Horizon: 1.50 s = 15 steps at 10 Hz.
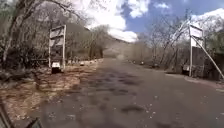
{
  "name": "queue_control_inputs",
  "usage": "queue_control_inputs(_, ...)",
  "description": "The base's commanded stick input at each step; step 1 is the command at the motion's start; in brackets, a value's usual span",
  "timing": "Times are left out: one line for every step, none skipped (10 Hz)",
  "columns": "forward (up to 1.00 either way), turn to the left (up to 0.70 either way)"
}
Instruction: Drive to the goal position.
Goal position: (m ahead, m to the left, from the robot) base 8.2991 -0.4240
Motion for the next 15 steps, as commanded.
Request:
queue_control_inputs(0.7, 0.0)
queue_control_inputs(0.7, 0.0)
queue_control_inputs(0.7, 0.0)
queue_control_inputs(0.7, 0.0)
queue_control_inputs(0.7, 0.0)
queue_control_inputs(0.7, 0.0)
queue_control_inputs(0.7, 0.0)
queue_control_inputs(0.7, 0.0)
queue_control_inputs(0.7, 0.0)
queue_control_inputs(0.7, 0.0)
queue_control_inputs(0.7, 0.0)
queue_control_inputs(0.7, 0.0)
queue_control_inputs(0.7, 0.0)
queue_control_inputs(0.7, 0.0)
queue_control_inputs(0.7, 0.0)
